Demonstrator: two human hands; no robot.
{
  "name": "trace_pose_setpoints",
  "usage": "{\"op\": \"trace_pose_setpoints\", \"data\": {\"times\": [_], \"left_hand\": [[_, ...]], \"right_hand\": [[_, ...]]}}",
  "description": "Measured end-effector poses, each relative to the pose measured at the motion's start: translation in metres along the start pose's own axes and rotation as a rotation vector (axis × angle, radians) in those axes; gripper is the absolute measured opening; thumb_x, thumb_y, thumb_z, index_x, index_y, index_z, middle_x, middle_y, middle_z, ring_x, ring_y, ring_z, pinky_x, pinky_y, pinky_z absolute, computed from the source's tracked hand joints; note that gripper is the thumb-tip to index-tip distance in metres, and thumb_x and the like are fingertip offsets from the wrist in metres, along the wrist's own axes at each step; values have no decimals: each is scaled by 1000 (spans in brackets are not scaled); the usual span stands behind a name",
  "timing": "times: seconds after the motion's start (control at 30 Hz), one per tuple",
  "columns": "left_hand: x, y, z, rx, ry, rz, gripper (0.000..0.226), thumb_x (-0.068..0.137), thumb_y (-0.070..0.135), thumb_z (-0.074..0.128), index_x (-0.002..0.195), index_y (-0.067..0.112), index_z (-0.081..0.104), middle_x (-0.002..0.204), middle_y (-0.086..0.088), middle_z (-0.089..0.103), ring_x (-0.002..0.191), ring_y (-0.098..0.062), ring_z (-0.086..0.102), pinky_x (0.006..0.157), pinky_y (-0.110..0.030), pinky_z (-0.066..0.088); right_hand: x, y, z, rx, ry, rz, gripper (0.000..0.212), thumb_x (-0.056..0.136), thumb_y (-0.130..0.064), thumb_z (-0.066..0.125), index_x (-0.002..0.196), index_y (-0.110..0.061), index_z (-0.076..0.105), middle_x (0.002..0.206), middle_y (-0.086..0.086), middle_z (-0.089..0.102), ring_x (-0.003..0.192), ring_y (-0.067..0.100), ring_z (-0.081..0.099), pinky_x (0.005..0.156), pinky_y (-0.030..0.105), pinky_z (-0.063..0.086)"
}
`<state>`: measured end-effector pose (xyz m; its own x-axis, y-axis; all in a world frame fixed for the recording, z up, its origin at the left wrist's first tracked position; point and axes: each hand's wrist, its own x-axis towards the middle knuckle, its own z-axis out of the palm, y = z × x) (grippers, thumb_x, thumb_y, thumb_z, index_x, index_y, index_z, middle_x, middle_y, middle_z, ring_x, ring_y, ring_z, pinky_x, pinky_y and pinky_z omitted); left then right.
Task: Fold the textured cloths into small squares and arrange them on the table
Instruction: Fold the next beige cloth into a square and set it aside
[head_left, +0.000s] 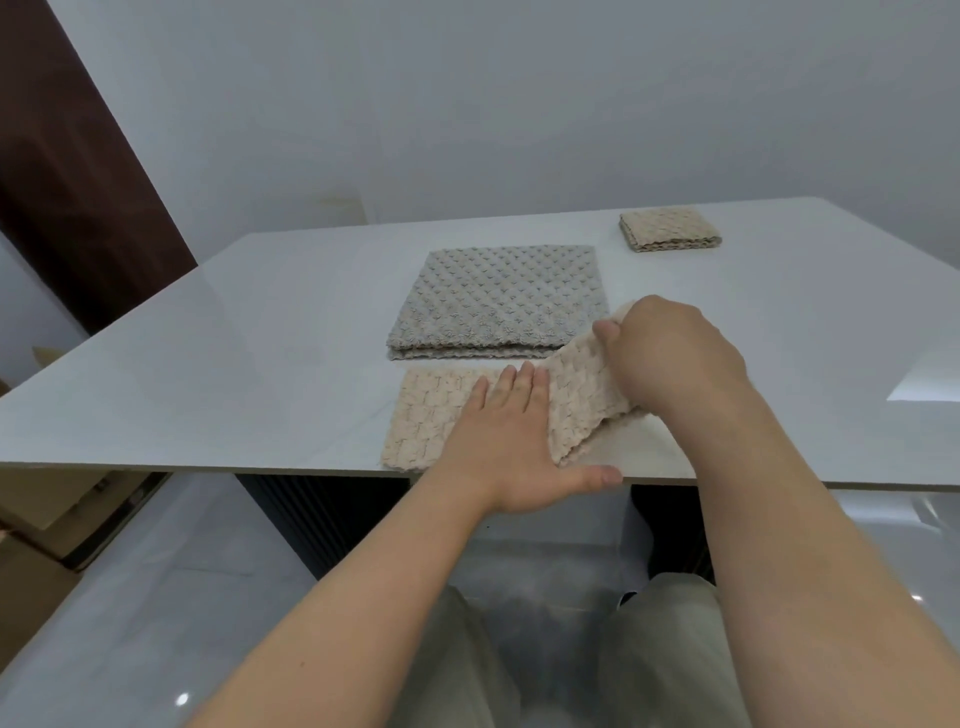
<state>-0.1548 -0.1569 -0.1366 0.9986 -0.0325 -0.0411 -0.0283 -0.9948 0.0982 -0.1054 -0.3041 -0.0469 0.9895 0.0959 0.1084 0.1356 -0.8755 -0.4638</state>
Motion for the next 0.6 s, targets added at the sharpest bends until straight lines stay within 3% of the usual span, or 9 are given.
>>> {"op": "trace_pose_setpoints", "data": {"times": [0.13, 0.33, 0.47, 0.53, 0.6], "left_hand": [[0, 28, 3, -36, 3, 16, 139, 65, 103, 23, 160, 8, -14, 170, -7, -14, 156, -22, -18, 126, -49, -8], [5, 42, 9, -112, 40, 30, 148, 46, 108, 6, 161, 17, -14, 171, -3, -11, 156, -23, -18, 125, -51, -6], [12, 27, -2, -242, -75, 84, 147, 49, 103, 49, 161, 29, -12, 171, 2, -8, 156, -23, -17, 125, -51, -8], [12, 17, -19, -354, -155, 127, 146, 48, 92, 66, 162, 34, -5, 171, 5, -5, 157, -21, -14, 126, -51, -5], [5, 5, -39, -436, -211, 155, 142, 56, 75, 82, 163, 31, -1, 171, 7, -5, 157, -14, -7, 127, -41, 2]], "right_hand": [[-1, -9, -9, 9, 26, -36, 35, 104, -43, 48, 82, -16, 44, 87, 6, 51, 82, 30, 51, 69, 35, 38], [-7, -20, -9, -2, 14, -90, 43, 104, -43, 48, 69, -20, 38, 81, 5, 52, 80, 31, 55, 67, 35, 39], [-8, -19, -9, 21, 13, -79, 43, 102, -47, 50, 70, -21, 37, 77, 3, 50, 82, 31, 57, 68, 36, 41], [-9, -16, -10, 37, 10, -73, 42, 101, -49, 51, 72, -22, 37, 83, 4, 54, 84, 32, 59, 70, 36, 44], [-10, -12, -11, 51, 11, -66, 39, 99, -50, 53, 76, -21, 42, 88, 5, 58, 84, 32, 61, 69, 35, 43]]}}
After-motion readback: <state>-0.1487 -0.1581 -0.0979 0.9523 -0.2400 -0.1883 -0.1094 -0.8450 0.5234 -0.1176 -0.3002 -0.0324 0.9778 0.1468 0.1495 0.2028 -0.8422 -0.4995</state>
